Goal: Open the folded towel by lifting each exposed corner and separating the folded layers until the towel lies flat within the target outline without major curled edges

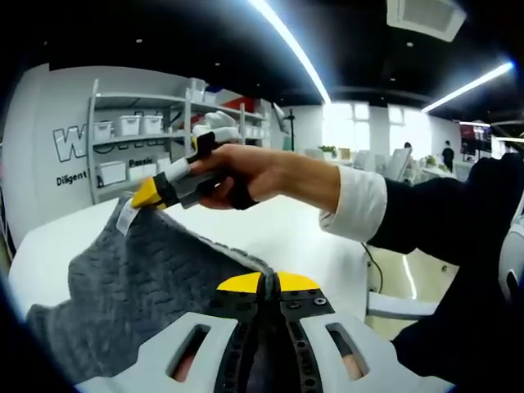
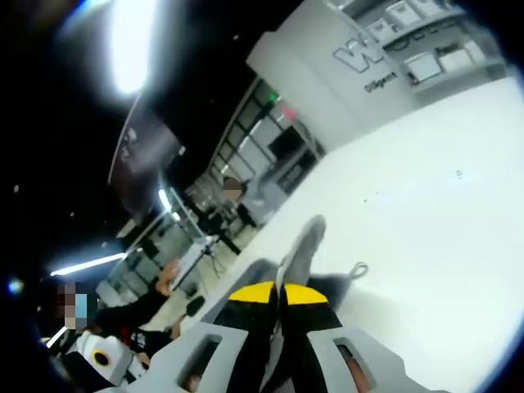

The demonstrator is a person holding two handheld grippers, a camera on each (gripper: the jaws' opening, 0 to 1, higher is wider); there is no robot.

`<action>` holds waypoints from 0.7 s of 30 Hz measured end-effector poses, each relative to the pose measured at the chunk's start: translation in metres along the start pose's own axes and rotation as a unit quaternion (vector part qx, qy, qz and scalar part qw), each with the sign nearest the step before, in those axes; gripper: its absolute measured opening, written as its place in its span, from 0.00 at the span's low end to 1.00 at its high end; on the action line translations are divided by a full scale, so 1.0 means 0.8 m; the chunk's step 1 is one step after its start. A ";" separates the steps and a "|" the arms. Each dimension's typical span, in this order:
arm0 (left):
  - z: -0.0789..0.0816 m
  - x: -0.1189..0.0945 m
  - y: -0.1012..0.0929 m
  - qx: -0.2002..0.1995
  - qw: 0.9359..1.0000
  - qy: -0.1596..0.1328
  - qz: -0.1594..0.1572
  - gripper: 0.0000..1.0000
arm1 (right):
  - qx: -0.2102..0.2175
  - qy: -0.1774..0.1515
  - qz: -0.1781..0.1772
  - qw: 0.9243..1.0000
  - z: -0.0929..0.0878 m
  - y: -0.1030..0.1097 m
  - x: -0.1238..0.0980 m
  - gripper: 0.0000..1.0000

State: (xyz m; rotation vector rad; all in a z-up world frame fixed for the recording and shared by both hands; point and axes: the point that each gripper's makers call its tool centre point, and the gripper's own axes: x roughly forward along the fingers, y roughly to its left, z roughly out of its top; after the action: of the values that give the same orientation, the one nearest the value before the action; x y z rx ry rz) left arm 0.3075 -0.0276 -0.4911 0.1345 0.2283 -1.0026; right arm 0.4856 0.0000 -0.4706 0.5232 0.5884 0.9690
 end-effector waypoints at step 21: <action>0.002 0.035 -0.027 0.001 1.000 0.009 -0.025 0.04 | 0.016 -0.019 -0.016 1.000 0.012 -0.039 -0.043 0.00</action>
State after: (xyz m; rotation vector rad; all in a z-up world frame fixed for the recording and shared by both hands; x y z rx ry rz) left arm 0.3042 -0.0626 -0.4968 0.1399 0.2473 -1.0526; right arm 0.4958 -0.0462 -0.4762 0.5582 0.5768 0.9195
